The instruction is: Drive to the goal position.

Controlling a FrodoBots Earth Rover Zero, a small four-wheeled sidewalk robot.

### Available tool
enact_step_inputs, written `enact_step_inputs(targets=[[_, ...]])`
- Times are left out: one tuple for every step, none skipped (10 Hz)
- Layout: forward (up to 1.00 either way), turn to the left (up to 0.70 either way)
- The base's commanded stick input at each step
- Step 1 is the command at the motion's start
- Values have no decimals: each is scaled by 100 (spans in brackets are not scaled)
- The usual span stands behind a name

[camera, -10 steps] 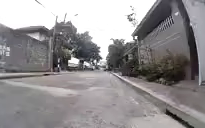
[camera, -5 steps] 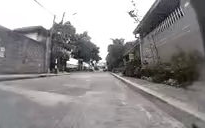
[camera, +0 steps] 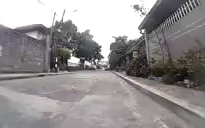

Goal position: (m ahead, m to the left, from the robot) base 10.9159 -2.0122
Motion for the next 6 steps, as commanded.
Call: enact_step_inputs(targets=[[100, -1], [100, 0], [100, 0], [100, 0], [100, 0], [100, 0]])
